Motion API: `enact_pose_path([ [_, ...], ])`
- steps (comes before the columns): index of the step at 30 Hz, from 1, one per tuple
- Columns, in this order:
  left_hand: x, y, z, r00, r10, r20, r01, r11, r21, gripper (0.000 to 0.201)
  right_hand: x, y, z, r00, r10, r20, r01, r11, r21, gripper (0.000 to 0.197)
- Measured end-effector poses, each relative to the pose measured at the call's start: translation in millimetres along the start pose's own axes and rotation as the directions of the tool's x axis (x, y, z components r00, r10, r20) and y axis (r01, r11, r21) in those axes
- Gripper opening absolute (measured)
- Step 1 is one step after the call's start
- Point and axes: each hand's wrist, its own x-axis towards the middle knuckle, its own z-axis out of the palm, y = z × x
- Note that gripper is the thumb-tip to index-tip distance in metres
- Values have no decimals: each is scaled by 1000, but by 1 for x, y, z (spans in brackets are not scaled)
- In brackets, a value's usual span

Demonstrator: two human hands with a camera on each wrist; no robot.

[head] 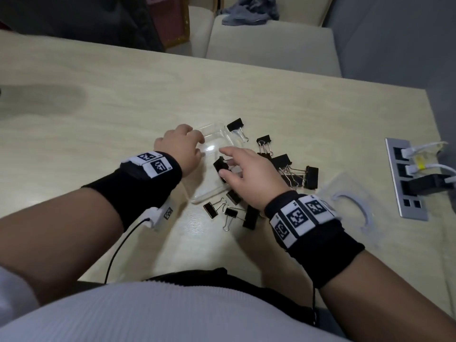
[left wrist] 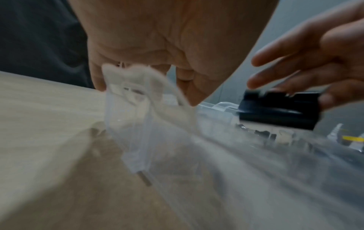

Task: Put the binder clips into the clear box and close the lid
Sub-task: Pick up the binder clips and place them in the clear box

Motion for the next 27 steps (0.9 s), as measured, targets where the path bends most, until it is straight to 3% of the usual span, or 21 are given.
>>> enact_pose_path([
  [2,-1,0,-1,1000,-25,-13,25,999,-41,34,-2,1,-3,999,-13,33,14,1000,-22,44],
  [4,-7,3,-3,999,-12,-51,10,999,-47,33,-8,8,-9,1000,14,-13,-14,1000,4,39],
  [8,-33,17,-5,979,138,-150,-131,990,58,29,-27,30,-19,986,96,-134,-107,992,-73,19],
  [11,-52,26,4,945,325,-36,-314,934,168,33,-46,42,-10,991,123,47,-105,955,-277,20],
  [14,-52,28,12,937,339,82,-349,908,231,40,-60,45,11,966,179,187,-73,881,-466,52],
  [16,-47,28,11,932,341,118,-361,900,246,38,-65,44,21,972,182,151,-81,854,-514,55],
  [19,-40,23,6,906,386,173,-422,848,320,33,-66,44,27,985,147,93,-84,870,-487,42],
  [23,-34,17,5,887,373,272,-456,799,391,25,-67,45,24,976,190,109,-122,885,-449,41],
  [27,-30,19,-1,881,358,310,-469,750,466,20,-68,48,5,968,241,68,-210,931,-299,42],
])
